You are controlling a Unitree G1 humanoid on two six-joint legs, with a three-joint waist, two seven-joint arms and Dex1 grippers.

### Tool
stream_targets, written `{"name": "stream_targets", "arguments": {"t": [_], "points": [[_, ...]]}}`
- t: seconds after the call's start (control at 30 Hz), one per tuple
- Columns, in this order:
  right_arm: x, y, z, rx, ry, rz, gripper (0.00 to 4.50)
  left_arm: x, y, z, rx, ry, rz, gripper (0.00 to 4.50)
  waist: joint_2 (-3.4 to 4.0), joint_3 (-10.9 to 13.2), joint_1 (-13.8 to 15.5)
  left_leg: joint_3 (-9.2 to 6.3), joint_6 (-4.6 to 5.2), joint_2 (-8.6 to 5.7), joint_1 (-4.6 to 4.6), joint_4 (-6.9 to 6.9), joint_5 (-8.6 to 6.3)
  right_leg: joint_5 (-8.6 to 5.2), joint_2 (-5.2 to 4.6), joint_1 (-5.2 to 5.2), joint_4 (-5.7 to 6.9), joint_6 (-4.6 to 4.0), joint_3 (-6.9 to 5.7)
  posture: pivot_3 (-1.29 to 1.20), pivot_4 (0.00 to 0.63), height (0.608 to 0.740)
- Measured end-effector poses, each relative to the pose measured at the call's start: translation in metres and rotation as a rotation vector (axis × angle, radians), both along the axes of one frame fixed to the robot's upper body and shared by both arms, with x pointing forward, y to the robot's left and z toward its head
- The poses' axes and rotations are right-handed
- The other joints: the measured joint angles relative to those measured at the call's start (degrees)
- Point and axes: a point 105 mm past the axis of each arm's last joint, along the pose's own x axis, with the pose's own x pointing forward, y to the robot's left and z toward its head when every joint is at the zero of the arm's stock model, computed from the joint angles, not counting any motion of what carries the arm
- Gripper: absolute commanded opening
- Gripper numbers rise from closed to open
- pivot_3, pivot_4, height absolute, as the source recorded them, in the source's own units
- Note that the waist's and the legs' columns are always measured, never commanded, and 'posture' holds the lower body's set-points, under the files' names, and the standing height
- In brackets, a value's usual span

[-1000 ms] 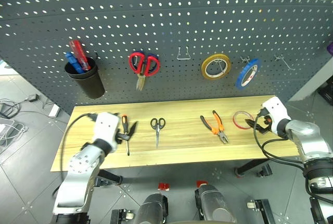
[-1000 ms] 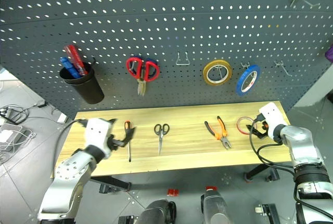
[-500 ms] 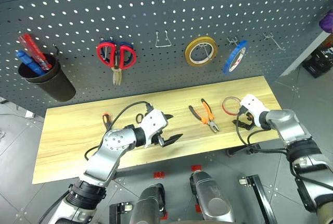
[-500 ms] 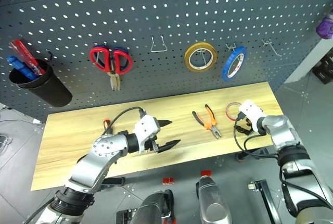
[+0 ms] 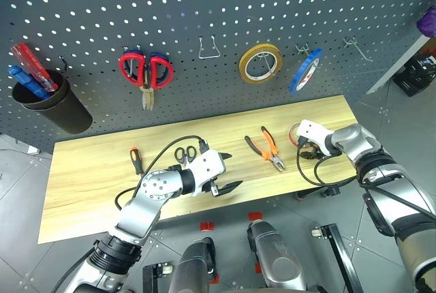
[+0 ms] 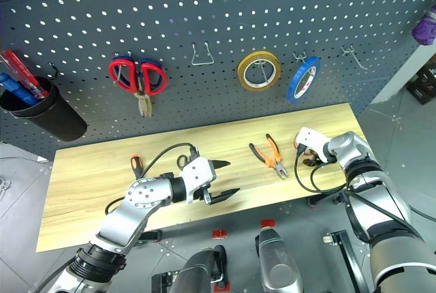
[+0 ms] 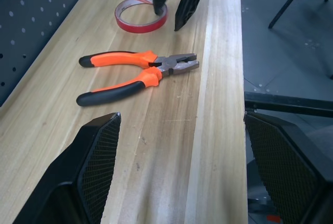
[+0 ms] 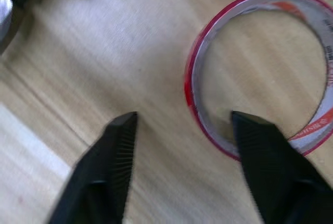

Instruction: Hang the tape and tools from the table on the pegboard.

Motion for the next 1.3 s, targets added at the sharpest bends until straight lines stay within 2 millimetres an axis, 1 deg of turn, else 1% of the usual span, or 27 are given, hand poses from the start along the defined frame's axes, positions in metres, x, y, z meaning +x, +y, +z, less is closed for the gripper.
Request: {"name": "stream_targets", "arguments": {"t": [0.03,0.13,0.17,0.2,0.3,0.43,0.5,0.57,0.67,0.73,0.8,0.83,0.93,0.97,1.03,1.07,1.13,1.23,1.3], "points": [[0.0,0.001,-0.001,-0.011,0.001,0.012,1.46,0.0,-0.001,0.0,-0.005,0.001,0.0,4.0,0.0,0.0,0.0,0.0,0.0,0.0,-0.01,0.0,0.0,0.0,0.0,0.0,0.0,0.0,0.0,-0.37,0.319,0.74],[0.0,0.002,-0.002,-0.062,-0.014,0.065,0.54,-0.001,-0.005,0.001,-0.026,0.005,-0.007,4.0,0.0,-0.01,-0.02,0.01,-0.01,0.0,-0.01,0.05,0.0,0.02,0.0,0.0,0.01,0.03,0.0,-0.38,0.315,0.74],[-0.002,0.0,-0.005,-0.08,-0.027,0.079,0.13,-0.002,-0.006,0.001,-0.038,0.009,-0.01,4.0,0.01,-0.03,-0.05,0.01,-0.01,0.0,0.0,0.06,0.0,0.02,0.0,0.01,0.01,0.04,-0.01,-0.38,0.315,0.74],[-0.002,-0.001,-0.006,-0.084,-0.045,0.087,0.02,-0.003,-0.007,0.001,-0.049,0.015,-0.015,4.0,-0.01,-0.04,-0.06,0.0,-0.02,0.01,0.01,0.09,0.0,0.03,0.0,0.03,0.02,0.05,-0.02,-0.38,0.315,0.74],[-0.002,-0.008,-0.006,-0.093,-0.11,0.092,0.02,-0.006,-0.01,0.0,-0.073,0.035,-0.032,4.0,0.0,-0.04,0.0,-0.01,-0.01,0.0,-0.02,0.29,0.0,0.07,0.0,0.06,0.07,0.13,-0.02,-0.42,0.308,0.74],[-0.016,-0.034,-0.004,-0.096,-0.201,0.076,0.02,-0.004,-0.013,0.011,-0.144,0.027,-0.03,4.0,0.07,-0.02,0.31,-0.07,-0.01,-0.03,-0.28,0.63,-0.03,0.11,-0.02,0.0,0.1,0.21,-0.07,-0.43,0.308,0.74],[-0.028,-0.046,0.011,-0.066,-0.302,0.033,0.02,0.0,-0.019,0.021,-0.177,0.003,-0.028,4.0,0.11,-0.01,0.2,-0.05,0.06,-0.03,-0.43,0.68,-0.07,0.16,-0.02,-0.05,0.07,0.3,-0.06,-0.45,0.311,0.74],[-0.037,-0.049,0.031,-0.024,-0.425,-0.018,0.02,0.005,-0.026,0.035,-0.216,-0.033,-0.02,4.0,0.1,-0.01,0.08,-0.06,0.06,-0.01,-0.56,0.75,-0.07,0.19,0.0,-0.15,0.09,0.36,-0.07,-0.48,0.316,0.74],[-0.053,-0.041,0.062,0.07,-0.654,-0.086,0.02,0.013,-0.04,0.058,-0.289,-0.084,-0.006,4.0,0.08,0.0,-0.49,0.01,0.08,0.04,-0.63,0.78,-0.08,0.26,0.06,-0.24,0.14,0.5,-0.01,-0.5,0.321,0.74],[-0.063,-0.031,0.077,0.136,-0.764,-0.115,0.02,0.015,-0.047,0.071,-0.332,-0.106,-0.012,4.0,0.09,0.0,-1.24,0.12,0.09,0.05,-0.61,0.79,-0.07,0.32,0.08,-0.26,0.15,0.59,0.1,-0.51,0.323,0.74],[-0.067,-0.027,0.088,0.193,-0.837,-0.154,0.02,0.017,-0.049,0.076,-0.334,-0.125,-0.015,4.0,0.08,0.0,-2.0,0.22,0.12,0.04,-0.56,0.79,-0.07,0.4,0.09,-0.26,0.15,0.64,0.23,-0.51,0.324,0.74],[-0.067,-0.024,0.098,0.228,-0.888,-0.17,0.02,0.018,-0.05,0.08,-0.33,-0.145,-0.017,4.0,0.07,0.0,-2.52,0.3,0.16,0.02,-0.58,0.79,-0.06,0.47,0.09,-0.31,0.15,0.67,0.35,-0.52,0.322,0.74],[-0.062,-0.01,0.127,0.31,-1.001,-0.166,0.02,0.025,-0.057,0.097,-0.336,-0.219,-0.018,4.0,0.06,0.01,-3.8,0.58,0.3,-0.01,-0.57,0.79,0.0,0.65,0.13,-0.38,0.1,0.84,0.67,-0.51,0.319,0.74],[-0.056,-0.007,0.14,0.334,-1.035,-0.163,0.02,0.025,-0.06,0.103,-0.351,-0.237,-0.022,4.0,0.06,0.01,-4.32,0.67,0.36,-0.02,-0.57,0.79,0.01,0.69,0.13,-0.39,0.06,0.9,0.79,-0.51,0.319,0.74],[-0.045,-0.005,0.162,0.384,-1.088,-0.165,0.02,0.026,-0.064,0.108,-0.365,-0.248,-0.027,4.0,0.06,0.01,-5.18,0.82,0.51,-0.01,-0.55,0.79,-0.07,0.71,0.13,-0.42,0.03,0.91,0.93,-0.5,0.317,0.74],[-0.041,-0.005,0.17,0.405,-1.1,-0.168,0.02,0.027,-0.065,0.108,-0.365,-0.249,-0.026,4.0,0.06,0.01,-5.53,0.84,0.52,-0.01,-0.56,0.77,-0.07,0.71,0.13,-0.44,0.03,0.9,0.95,-0.5,0.317,0.74],[-0.027,-0.006,0.178,0.459,-1.08,-0.177,0.02,0.029,-0.063,0.105,-0.357,-0.244,-0.017,4.0,0.06,0.01,-6.29,0.87,0.52,0.01,-0.59,0.73,-0.08,0.71,0.16,-0.49,0.01,0.9,0.99,-0.49,0.317,0.74],[-0.009,-0.009,0.176,0.523,-1.013,-0.202,0.02,0.03,-0.061,0.104,-0.352,-0.245,-0.013,4.0,0.06,0.01,-6.57,0.98,0.58,0.02,-0.59,0.72,-0.11,0.72,0.16,-0.52,0.01,0.89,1.09,-0.48,0.317,0.74],[0.007,-0.006,0.178,0.597,-0.957,-0.211,0.02,0.031,-0.059,0.103,-0.348,-0.246,-0.005,4.0,0.06,0.01,-7.04,1.16,0.66,0.0,-0.56,0.76,-0.14,0.73,0.14,-0.53,0.04,0.89,1.24,-0.48,0.317,0.74]]}}
